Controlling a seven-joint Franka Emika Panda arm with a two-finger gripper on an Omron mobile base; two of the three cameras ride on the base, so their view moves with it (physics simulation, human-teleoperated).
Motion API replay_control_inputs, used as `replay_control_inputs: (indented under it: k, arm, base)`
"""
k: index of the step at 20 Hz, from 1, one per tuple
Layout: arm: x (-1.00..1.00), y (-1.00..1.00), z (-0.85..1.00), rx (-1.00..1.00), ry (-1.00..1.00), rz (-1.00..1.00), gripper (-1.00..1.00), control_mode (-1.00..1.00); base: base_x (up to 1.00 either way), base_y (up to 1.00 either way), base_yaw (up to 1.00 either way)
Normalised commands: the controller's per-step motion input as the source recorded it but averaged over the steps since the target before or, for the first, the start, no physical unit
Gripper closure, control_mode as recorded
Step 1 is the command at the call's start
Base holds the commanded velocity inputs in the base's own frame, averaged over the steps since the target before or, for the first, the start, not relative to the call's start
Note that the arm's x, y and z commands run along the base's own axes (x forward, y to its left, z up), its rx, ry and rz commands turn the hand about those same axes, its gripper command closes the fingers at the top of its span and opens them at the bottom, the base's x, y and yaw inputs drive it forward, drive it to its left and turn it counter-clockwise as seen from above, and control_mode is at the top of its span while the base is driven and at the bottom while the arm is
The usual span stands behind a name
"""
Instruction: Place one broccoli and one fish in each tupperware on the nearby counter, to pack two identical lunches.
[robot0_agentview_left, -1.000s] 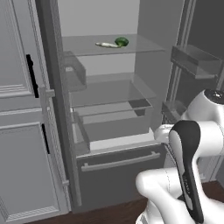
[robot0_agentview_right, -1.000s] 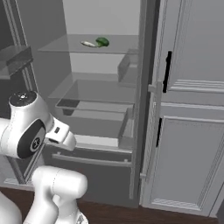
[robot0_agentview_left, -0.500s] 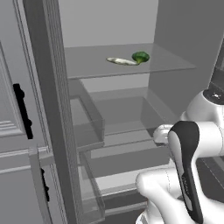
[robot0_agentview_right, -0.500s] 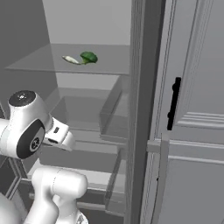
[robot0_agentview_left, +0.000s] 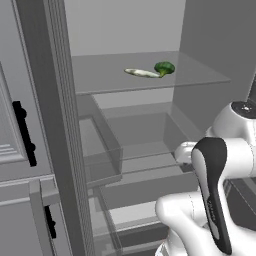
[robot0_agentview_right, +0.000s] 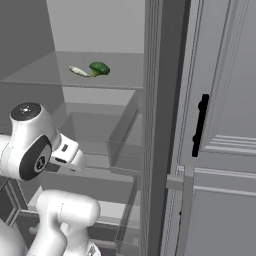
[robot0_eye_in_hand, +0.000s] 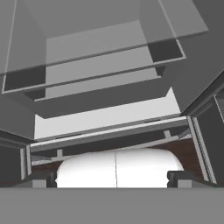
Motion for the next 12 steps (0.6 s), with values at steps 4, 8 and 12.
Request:
replay_control_inputs:
  k: [4, 8, 12]
  arm:
    - [-0.04, 0.0, 0.33, -0.01, -0.31, 0.0, -1.0, -1.0]
    - [0.09, 0.02, 0.69, -0.04, -0.47, 0.06, -1.0, -1.0]
    - [0.3, 0.2, 1.0, -0.11, -0.32, 0.02, -1.0, -1.0]
  base:
    - [0.0, 0.0, 0.0]
    - [0.0, 0.0, 0.0]
    - [0.0, 0.0, 0.0]
